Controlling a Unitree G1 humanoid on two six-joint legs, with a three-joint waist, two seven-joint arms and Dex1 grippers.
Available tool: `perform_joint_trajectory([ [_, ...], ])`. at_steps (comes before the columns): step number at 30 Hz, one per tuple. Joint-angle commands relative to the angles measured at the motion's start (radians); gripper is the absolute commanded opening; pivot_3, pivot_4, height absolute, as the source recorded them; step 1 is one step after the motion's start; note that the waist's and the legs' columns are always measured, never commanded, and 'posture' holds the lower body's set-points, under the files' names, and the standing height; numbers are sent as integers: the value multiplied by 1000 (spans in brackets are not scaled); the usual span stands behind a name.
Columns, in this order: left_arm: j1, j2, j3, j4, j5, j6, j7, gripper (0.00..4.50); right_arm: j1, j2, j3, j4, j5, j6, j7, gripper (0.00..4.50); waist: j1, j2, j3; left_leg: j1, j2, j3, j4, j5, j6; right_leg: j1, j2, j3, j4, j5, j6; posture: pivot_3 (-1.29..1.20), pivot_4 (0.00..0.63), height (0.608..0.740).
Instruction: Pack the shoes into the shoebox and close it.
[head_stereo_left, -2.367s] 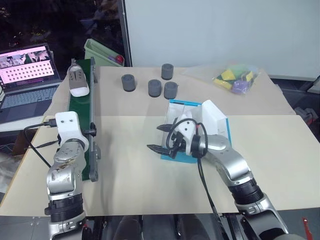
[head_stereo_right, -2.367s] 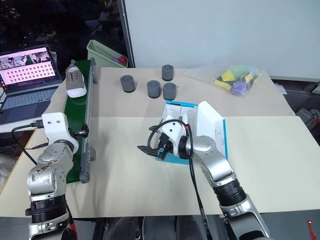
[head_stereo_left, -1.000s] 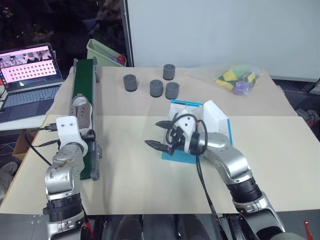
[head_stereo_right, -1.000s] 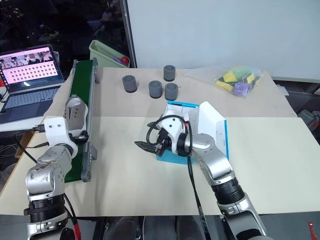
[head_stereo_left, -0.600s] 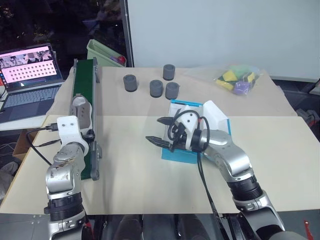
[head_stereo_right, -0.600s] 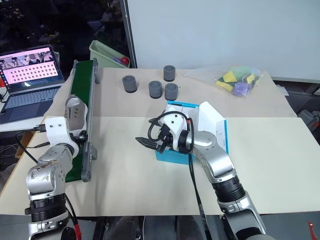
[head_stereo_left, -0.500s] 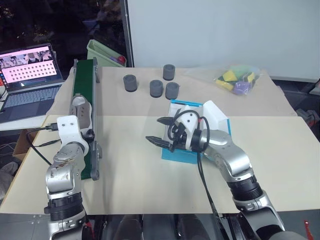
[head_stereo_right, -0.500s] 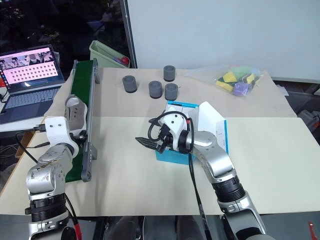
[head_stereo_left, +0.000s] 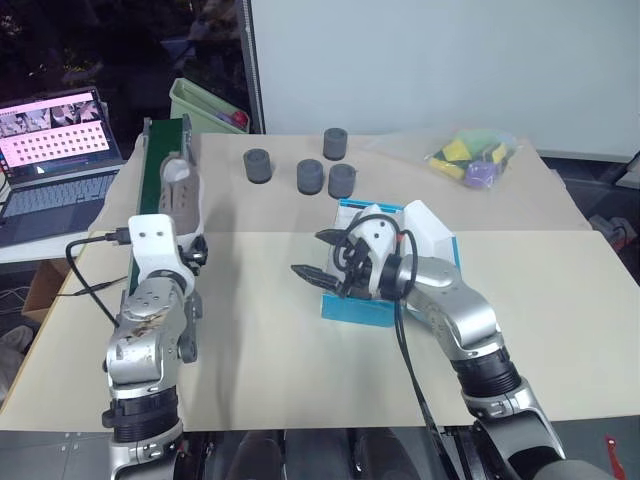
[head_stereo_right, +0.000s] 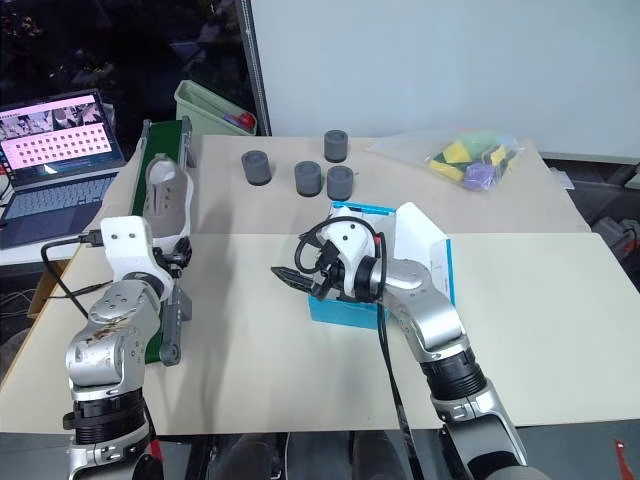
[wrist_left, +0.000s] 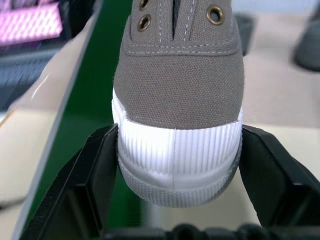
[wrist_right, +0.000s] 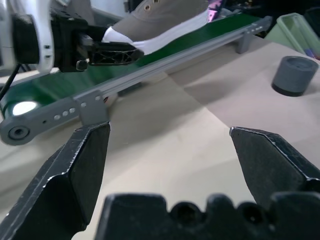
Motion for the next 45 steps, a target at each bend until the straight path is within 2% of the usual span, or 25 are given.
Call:
perform_joint_trajectory([
  [1, 22, -5, -80, -104, -41, -119, -105, 3175, -89, 75, -159, 52, 152, 206, -112, 4500, -1, 0, 0, 0, 0, 0, 0, 0, 0, 0, 0, 0, 0, 0, 0, 0, 150, 729],
  [3, 41, -14, -101, -124, -67, -123, -138, 3175, -145, 131, -285, 104, 286, 357, -182, 4500, -2, 0, 0, 0, 0, 0, 0, 0, 0, 0, 0, 0, 0, 0, 0, 0, 150, 729],
  [6, 54, -19, -123, -142, -93, -126, -174, 3175, -214, 159, -386, 164, 375, 491, -251, 4500, -2, 0, 0, -1, 1, -1, 0, 0, 0, -1, 0, 0, 1, 0, 0, 0, 150, 729],
  [12, 51, -17, -151, -161, -121, -108, -216, 3175, -315, 170, -516, 292, 460, 580, -342, 4500, -4, 0, 0, -1, 0, 1, 0, 0, 0, -1, 0, 0, -1, 0, 0, 0, 150, 729],
  [19, 23, -49, -145, -169, -188, -74, -228, 3175, -336, 181, -526, 326, 473, 569, -380, 4500, -4, 0, 0, -3, 0, 1, 0, 0, 0, -1, 0, 0, -1, 0, 0, 0, 150, 729],
  [27, 13, -42, -171, -181, -242, -35, -255, 3175, -368, 217, -546, 366, 488, 545, -399, 4500, -5, 0, 0, -3, 0, 1, 0, 0, 0, -2, 1, 0, -1, 0, 0, 0, 150, 729],
  [45, 17, -33, -182, -185, -258, -17, -257, 3175, -427, 266, -602, 413, 563, 530, -433, 4500, -5, 0, 0, -4, 1, 1, 0, 0, 0, -2, 1, 0, -3, 0, 0, 0, 150, 729],
])
